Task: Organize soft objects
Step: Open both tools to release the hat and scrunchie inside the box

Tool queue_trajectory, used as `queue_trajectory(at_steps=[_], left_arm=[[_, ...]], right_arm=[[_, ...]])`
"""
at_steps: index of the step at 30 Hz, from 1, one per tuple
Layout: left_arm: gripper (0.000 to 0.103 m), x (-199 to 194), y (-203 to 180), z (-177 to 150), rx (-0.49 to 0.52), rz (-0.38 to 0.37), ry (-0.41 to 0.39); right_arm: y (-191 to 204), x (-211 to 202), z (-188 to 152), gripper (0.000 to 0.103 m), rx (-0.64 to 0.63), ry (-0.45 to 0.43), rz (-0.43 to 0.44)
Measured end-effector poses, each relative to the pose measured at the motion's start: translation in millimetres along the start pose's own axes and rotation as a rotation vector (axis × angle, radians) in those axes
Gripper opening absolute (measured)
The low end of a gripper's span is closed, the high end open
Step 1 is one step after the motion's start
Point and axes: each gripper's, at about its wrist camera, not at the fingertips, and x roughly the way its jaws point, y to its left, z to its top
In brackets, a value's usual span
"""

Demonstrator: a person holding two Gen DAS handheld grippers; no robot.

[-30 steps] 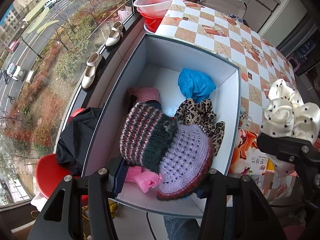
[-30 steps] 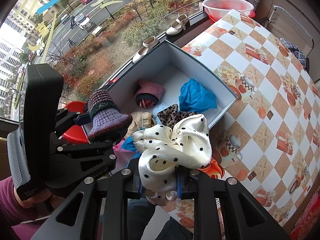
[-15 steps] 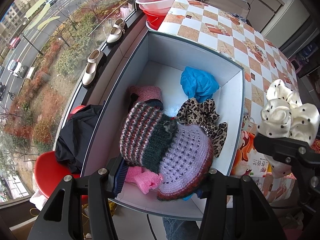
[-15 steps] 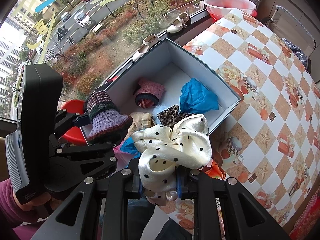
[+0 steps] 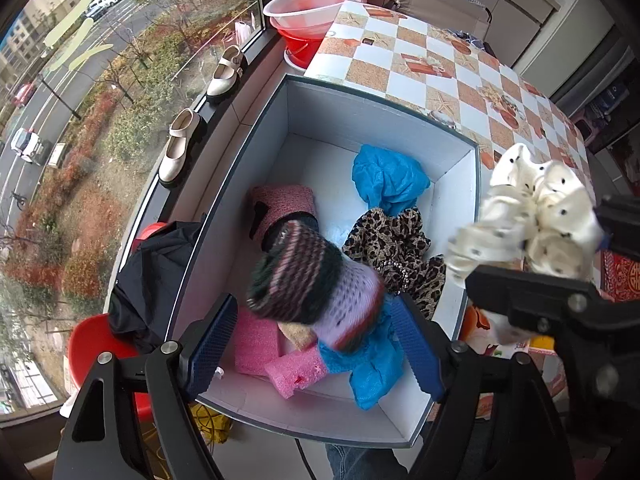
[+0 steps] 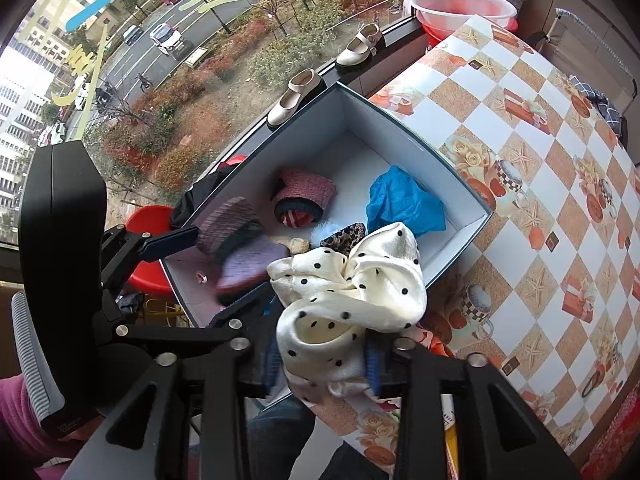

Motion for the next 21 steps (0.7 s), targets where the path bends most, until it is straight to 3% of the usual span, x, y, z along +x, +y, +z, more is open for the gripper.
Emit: queue_trajectory(at_steps=[1, 2, 5, 7, 9, 10, 11, 13, 21], left_arm=[[0.082, 2.4, -0.6, 0.2, 0.008, 0.011, 0.012], [0.082, 4.3, -0.7, -0.6, 0.011, 0.024, 0.020], [0.082, -5.1, 3.1, -4.6, -0.007, 0.058, -0.044], [0.082, -15.7, 2.5, -5.1, -0.002, 0.152, -0.088], [0.083, -19.1, 0.6, -3.1, 0.015, 0.221, -0.081], [0.083, -18.3, 1.3, -2.1, 0.015, 0.213, -0.065], [0.083, -17.4, 3.2, -1.9, 0.009, 0.185, -0.053], [0.083, -16.5, 5.3, -1.9, -0.004, 0.144, -0.034], [0.083, -19.0, 2.3, -7.0, -0.017, 0.099, -0.019]], right_arm=[[-0.9, -1.2, 0.1, 0.076, 0.003, -0.002, -0.008], [-1.9, -3.2, 0.0, 0.089, 0.007, -0.011, -0.023], [-6.4, -10.1, -0.6, 0.090, 0.025, -0.029, -0.046], [-10.1, -15.1, -2.4, 0.090, 0.041, -0.039, -0.051], [-13.4, -19.8, -4.8, 0.090, 0.056, -0.049, -0.057], [-15.0, -21.8, -6.2, 0.092, 0.065, -0.051, -0.065], [-16.1, -22.8, -7.3, 0.103, 0.073, -0.048, -0.067], [-17.3, -25.1, -9.1, 0.103, 0.083, -0.051, -0.063], [-12.5, -26.6, -11.6, 0.103, 0.074, -0.052, -0.073]])
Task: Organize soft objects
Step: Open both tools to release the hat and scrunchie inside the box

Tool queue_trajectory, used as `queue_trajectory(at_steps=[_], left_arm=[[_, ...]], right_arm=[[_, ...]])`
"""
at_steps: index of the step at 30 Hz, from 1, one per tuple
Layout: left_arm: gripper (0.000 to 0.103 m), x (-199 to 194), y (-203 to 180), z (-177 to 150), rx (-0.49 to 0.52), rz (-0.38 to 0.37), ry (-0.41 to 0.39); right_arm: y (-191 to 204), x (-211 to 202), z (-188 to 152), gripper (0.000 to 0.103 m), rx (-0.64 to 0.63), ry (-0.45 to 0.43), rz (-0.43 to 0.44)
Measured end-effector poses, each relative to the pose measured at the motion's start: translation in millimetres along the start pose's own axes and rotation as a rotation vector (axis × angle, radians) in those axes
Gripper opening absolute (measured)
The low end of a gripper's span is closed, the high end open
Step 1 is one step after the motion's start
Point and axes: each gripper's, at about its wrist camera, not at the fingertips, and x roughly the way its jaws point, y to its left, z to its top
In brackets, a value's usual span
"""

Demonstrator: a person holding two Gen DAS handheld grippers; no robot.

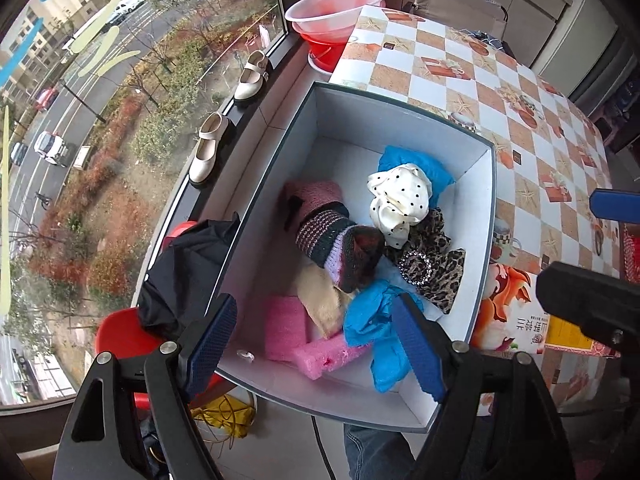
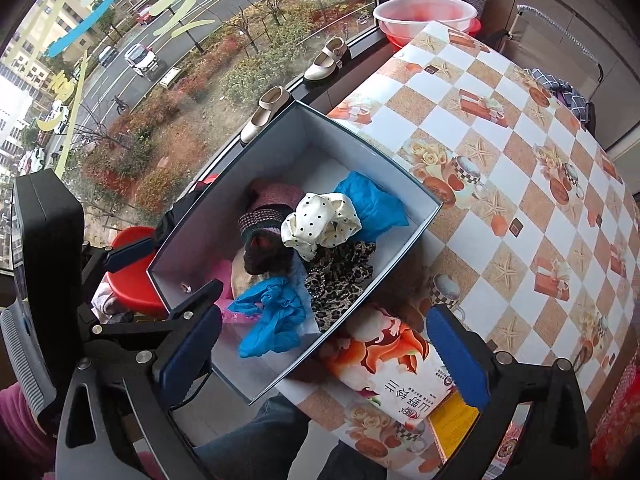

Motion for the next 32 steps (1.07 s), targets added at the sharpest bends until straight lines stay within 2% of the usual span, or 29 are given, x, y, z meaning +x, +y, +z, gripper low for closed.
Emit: queue_trajectory(at_steps=[28, 30, 32], left_arm=[[0.083, 9.7, 6.5, -10.6, -0.033, -0.029, 0.060], [0.083, 7.3, 11.0, -12.7, -0.057, -0.059, 0.036], [0.083, -0.1, 19.3, -14.2, -0.107, -0.133, -0.010]], right_arm=[[12.5, 3.3, -5.7, 0.103, -0.012, 0.014, -0.009], [12.9, 3.1, -6.3, 0.103, -0.011, 0.013, -0.011], [12.6, 3.3, -5.8, 0.103, -0.012, 0.012, -0.010]])
